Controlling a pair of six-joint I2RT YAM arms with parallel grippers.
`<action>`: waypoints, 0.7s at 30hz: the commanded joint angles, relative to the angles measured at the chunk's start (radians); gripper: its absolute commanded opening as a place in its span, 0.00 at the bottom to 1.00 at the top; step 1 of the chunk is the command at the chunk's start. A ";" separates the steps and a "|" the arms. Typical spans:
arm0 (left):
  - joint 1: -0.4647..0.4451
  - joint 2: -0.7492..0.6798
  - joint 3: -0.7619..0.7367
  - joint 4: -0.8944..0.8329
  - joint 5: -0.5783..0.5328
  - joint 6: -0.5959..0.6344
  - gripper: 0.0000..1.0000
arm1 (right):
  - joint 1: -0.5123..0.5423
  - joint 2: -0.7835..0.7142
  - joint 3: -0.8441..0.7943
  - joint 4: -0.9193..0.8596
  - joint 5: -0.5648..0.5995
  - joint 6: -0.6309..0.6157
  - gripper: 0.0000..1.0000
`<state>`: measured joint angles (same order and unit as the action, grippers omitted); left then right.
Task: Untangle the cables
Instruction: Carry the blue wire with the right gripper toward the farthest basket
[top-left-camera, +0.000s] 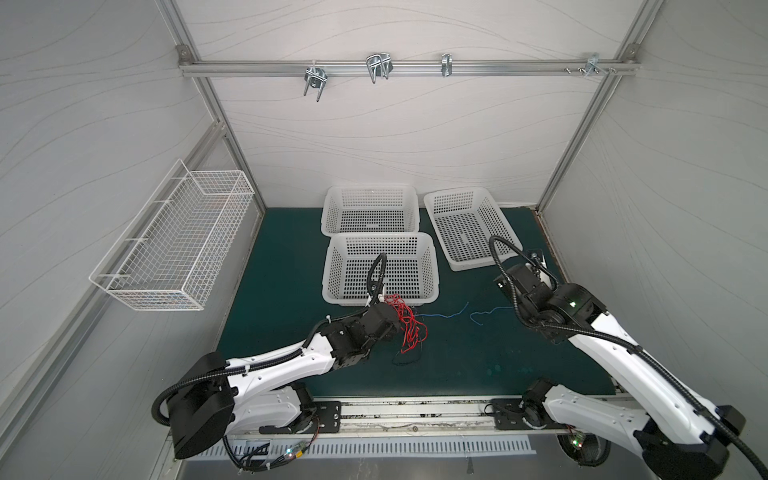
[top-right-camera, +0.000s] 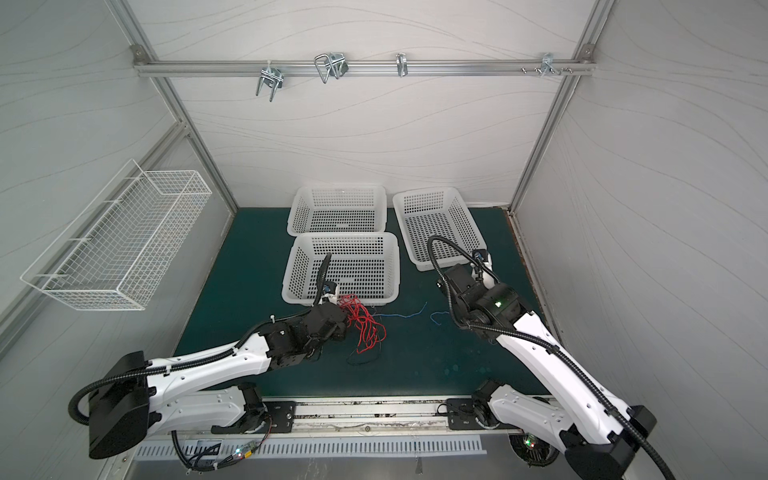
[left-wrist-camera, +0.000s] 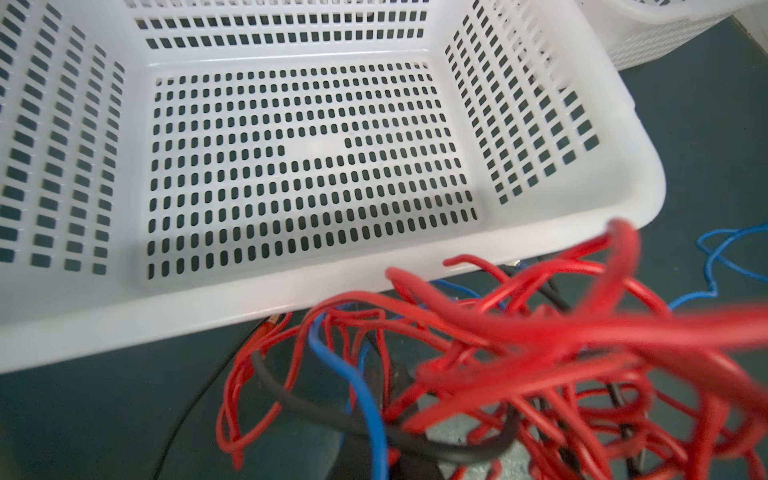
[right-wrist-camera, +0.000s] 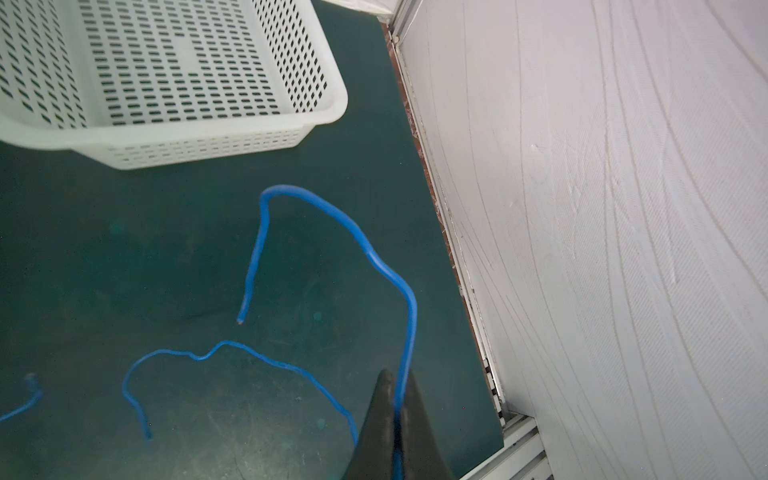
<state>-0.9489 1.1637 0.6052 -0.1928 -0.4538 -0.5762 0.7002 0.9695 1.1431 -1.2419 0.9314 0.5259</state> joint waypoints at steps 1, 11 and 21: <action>0.005 0.030 0.014 0.123 0.025 0.020 0.00 | -0.013 -0.039 0.052 0.094 -0.050 -0.088 0.00; 0.006 0.102 0.038 0.156 0.072 0.045 0.00 | -0.130 0.045 0.183 0.487 -0.125 -0.304 0.00; 0.005 0.066 0.003 0.155 0.053 0.020 0.00 | -0.325 0.311 0.274 0.805 -0.239 -0.323 0.00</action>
<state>-0.9463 1.2556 0.6052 -0.0845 -0.3916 -0.5423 0.3946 1.2385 1.3785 -0.5865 0.7242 0.2337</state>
